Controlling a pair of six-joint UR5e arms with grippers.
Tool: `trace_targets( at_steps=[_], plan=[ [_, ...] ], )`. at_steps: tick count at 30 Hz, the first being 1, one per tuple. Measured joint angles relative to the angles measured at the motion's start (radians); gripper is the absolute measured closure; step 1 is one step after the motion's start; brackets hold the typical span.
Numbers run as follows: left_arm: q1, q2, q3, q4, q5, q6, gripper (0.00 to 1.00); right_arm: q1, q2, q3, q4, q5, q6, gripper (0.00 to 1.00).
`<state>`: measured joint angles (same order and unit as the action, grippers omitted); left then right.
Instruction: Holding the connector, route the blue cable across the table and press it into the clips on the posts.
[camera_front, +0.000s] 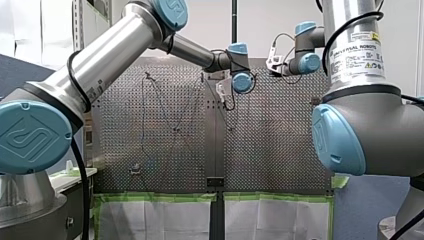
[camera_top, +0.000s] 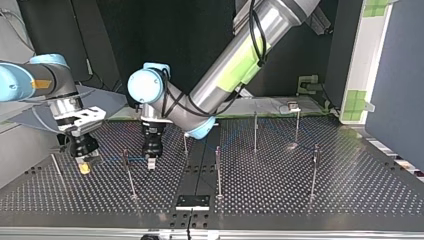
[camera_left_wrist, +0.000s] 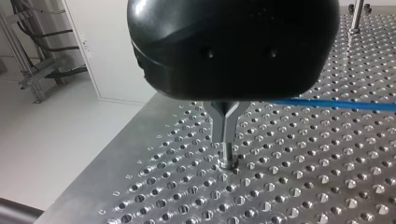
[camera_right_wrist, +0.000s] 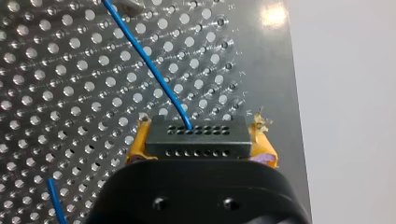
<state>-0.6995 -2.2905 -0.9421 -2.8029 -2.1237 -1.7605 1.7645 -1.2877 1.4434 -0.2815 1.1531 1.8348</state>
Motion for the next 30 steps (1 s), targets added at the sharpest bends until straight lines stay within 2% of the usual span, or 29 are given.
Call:
trace_targets(
  at_steps=[6, 15, 16, 17, 19, 20, 21, 22, 23, 24, 25, 30],
  plan=[
    [0.009, 0.0, -0.001, -0.01, 0.022, 0.0, 1.0, -0.008, 0.001, -0.003, -0.008, 0.0, 0.017, 1.0],
    [0.012, 0.0, -0.002, -0.027, 0.032, 0.001, 1.0, -0.023, 0.003, -0.006, -0.01, -0.001, 0.02, 1.0],
    [0.011, 0.0, -0.002, -0.028, 0.035, 0.0, 0.89, -0.024, 0.003, -0.006, -0.01, -0.001, 0.02, 1.0],
    [0.009, 0.0, -0.002, -0.03, 0.04, 0.0, 0.89, -0.025, 0.003, -0.006, -0.01, -0.002, 0.02, 1.0],
    [0.006, 0.0, -0.002, -0.033, 0.049, 0.0, 0.64, -0.026, 0.003, -0.006, -0.01, -0.005, 0.018, 1.0],
    [0.004, 0.0, -0.002, -0.035, 0.053, 0.0, 0.64, -0.026, 0.003, -0.006, -0.01, -0.006, 0.018, 1.0],
    [0.001, 0.0, -0.002, -0.037, 0.056, -0.001, 0.42, -0.027, 0.003, -0.007, -0.01, -0.007, 0.017, 1.0],
    [-0.001, 0.0, -0.002, -0.04, 0.057, -0.001, 0.34, -0.027, 0.003, -0.007, -0.01, -0.008, 0.016, 1.0],
    [-0.003, 0.0, -0.002, -0.043, 0.059, -0.002, 0.34, -0.027, 0.003, -0.007, -0.01, -0.008, 0.016, 1.0],
    [-0.005, 0.0, -0.002, -0.045, 0.06, -0.003, 0.21, -0.027, 0.003, -0.007, -0.01, -0.008, 0.016, 1.0],
    [-0.007, 0.0, -0.002, -0.047, 0.06, -0.005, 0.0, -0.027, 0.003, -0.007, -0.01, -0.008, 0.016, 1.0],
    [-0.015, 0.001, -0.002, -0.076, 0.053, -0.015, 0.0, -0.027, 0.003, -0.006, -0.009, -0.009, 0.014, 1.0]
  ],
)
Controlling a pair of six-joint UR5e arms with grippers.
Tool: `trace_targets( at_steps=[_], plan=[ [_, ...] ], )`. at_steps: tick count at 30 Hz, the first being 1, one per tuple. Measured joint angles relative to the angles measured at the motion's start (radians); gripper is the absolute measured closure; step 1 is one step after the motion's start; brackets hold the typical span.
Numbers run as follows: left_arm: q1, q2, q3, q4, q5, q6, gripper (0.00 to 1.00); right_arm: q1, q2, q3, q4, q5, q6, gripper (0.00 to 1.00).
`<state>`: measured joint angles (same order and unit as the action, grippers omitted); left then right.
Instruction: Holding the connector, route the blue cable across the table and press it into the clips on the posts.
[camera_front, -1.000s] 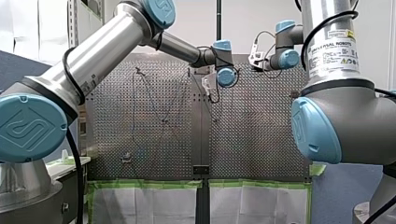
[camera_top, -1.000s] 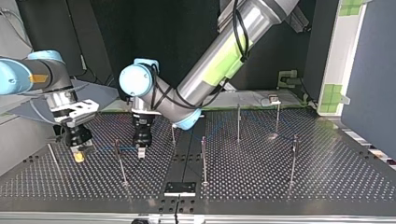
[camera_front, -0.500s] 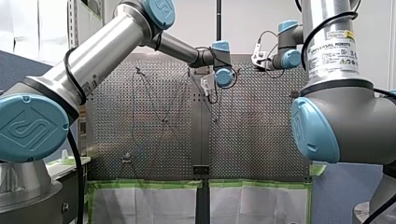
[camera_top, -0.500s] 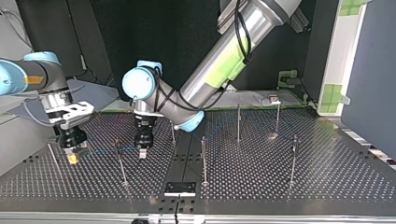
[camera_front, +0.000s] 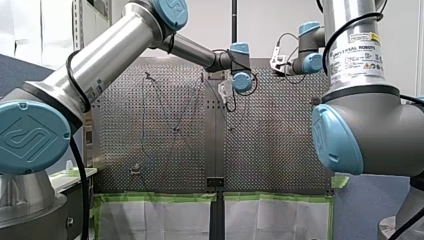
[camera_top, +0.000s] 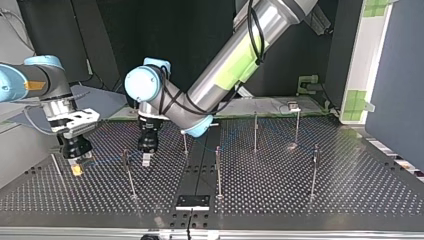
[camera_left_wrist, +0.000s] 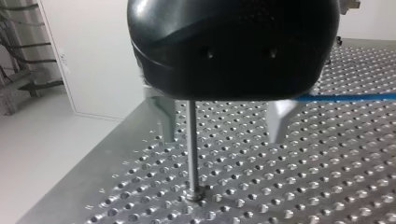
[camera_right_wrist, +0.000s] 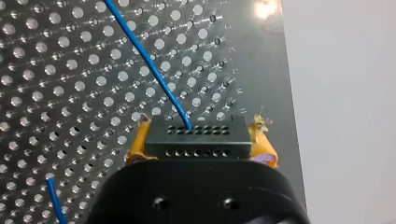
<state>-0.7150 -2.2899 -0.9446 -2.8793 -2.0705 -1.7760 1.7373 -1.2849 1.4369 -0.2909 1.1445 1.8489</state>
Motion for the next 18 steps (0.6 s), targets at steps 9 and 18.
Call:
trace_targets(
  at_steps=[9, 18],
  plan=[
    [-0.009, 0.002, 0.0, -0.081, -0.049, -0.036, 0.0, 0.0, 0.0, 0.0, 0.002, 0.0, -0.003, 1.0],
    [-0.036, 0.013, -0.001, -0.154, -0.059, -0.042, 0.0, 0.0, 0.0, 0.001, 0.004, -0.001, -0.003, 1.0]
  ],
)
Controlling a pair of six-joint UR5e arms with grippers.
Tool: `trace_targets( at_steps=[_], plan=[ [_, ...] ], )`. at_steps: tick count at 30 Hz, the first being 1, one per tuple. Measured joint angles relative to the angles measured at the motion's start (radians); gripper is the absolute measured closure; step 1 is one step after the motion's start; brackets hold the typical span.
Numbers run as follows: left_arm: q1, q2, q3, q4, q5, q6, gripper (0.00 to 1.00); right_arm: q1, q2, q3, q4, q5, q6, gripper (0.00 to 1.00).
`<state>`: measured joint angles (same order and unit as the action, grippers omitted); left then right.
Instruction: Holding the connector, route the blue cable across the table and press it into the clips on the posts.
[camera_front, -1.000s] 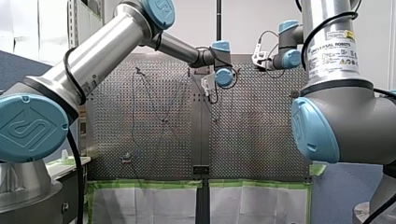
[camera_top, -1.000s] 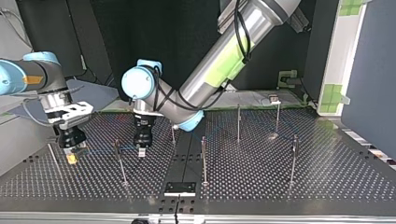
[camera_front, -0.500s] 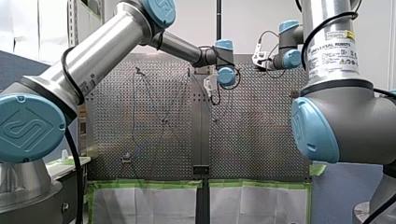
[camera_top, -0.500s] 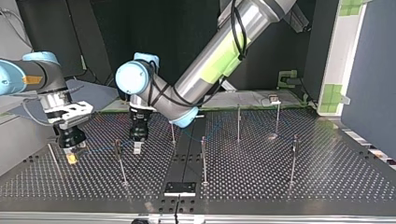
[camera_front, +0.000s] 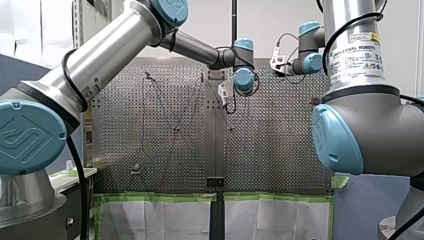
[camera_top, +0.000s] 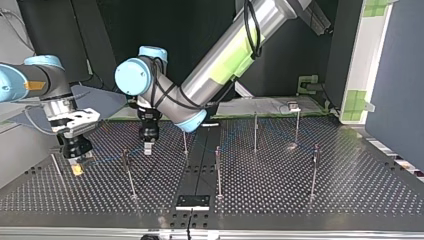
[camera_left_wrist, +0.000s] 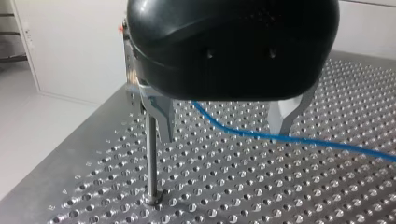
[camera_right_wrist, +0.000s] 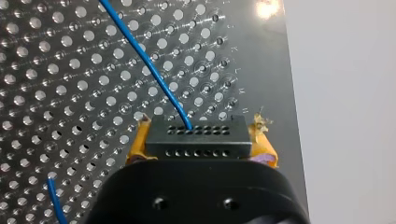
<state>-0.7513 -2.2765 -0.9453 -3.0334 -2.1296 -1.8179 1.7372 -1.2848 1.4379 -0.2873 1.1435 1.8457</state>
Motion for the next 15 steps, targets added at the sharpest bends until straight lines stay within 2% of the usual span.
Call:
trace_targets(
  at_steps=[9, 15],
  plan=[
    [-0.031, 0.03, -0.01, -0.036, -0.019, 0.001, 0.0, 0.0, 0.001, 0.001, 0.0, 0.0, 0.0, 1.0],
    [-0.041, 0.067, -0.047, -0.012, -0.016, 0.005, 0.0, 0.0, 0.001, 0.002, 0.0, 0.0, 0.0, 1.0]
  ],
)
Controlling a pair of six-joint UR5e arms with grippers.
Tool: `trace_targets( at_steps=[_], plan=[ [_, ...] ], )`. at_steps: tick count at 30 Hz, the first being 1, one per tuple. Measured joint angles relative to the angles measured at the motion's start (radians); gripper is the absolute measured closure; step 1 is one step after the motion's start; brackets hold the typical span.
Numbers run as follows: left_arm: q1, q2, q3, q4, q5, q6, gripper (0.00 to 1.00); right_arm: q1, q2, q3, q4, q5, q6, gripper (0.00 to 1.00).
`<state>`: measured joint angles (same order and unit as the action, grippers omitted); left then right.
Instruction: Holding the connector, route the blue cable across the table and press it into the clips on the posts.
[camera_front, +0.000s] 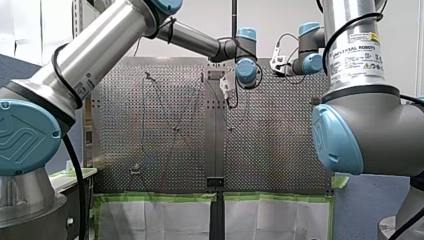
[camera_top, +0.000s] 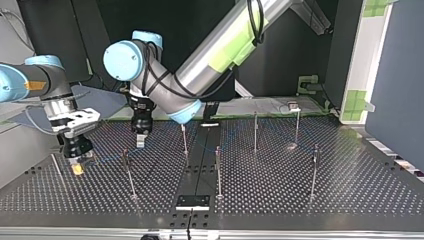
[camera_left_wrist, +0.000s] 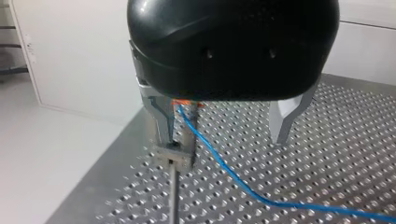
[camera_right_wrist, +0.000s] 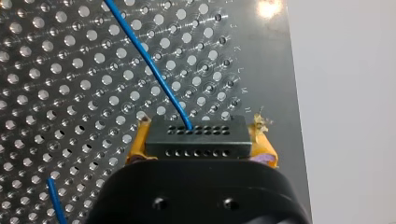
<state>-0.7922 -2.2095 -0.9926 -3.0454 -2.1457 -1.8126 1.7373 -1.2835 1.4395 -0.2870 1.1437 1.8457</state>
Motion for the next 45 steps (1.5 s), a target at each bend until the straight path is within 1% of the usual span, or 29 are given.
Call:
trace_targets(
  at_steps=[8, 13, 22, 30, 34, 36, 38, 41, 45],
  plan=[
    [-0.003, 0.069, -0.069, 0.068, 0.009, 0.018, 0.0, 0.001, 0.001, 0.0, 0.001, 0.0, -0.001, 1.0],
    [0.004, 0.112, -0.112, 0.111, 0.005, 0.016, 0.0, 0.003, 0.002, 0.0, 0.001, 0.0, -0.001, 1.0],
    [0.018, 0.197, -0.197, 0.196, 0.006, -0.03, 0.0, 0.005, 0.002, 0.0, 0.002, 0.001, -0.005, 1.0],
    [0.002, 0.27, -0.27, 0.268, 0.009, -0.066, 0.0, 0.008, 0.002, 0.0, 0.003, 0.002, -0.01, 1.0],
    [-0.004, 0.307, -0.308, 0.306, 0.028, -0.096, 0.0, 0.009, 0.002, 0.0, 0.004, 0.002, -0.012, 1.0],
    [-0.004, 0.328, -0.328, 0.327, 0.029, -0.116, 0.0, 0.009, 0.002, 0.0, 0.004, 0.002, -0.013, 1.0],
    [-0.003, 0.346, -0.347, 0.345, 0.024, -0.133, 0.0, 0.009, 0.002, 0.0, 0.005, 0.002, -0.013, 1.0],
    [0.0, 0.366, -0.372, 0.371, 0.012, -0.147, 0.0, 0.009, 0.002, 0.0, 0.005, 0.002, -0.014, 1.0],
    [0.003, 0.373, -0.405, 0.404, -0.012, -0.151, 0.0, 0.009, 0.002, 0.0, 0.006, 0.002, -0.014, 1.0]
  ],
)
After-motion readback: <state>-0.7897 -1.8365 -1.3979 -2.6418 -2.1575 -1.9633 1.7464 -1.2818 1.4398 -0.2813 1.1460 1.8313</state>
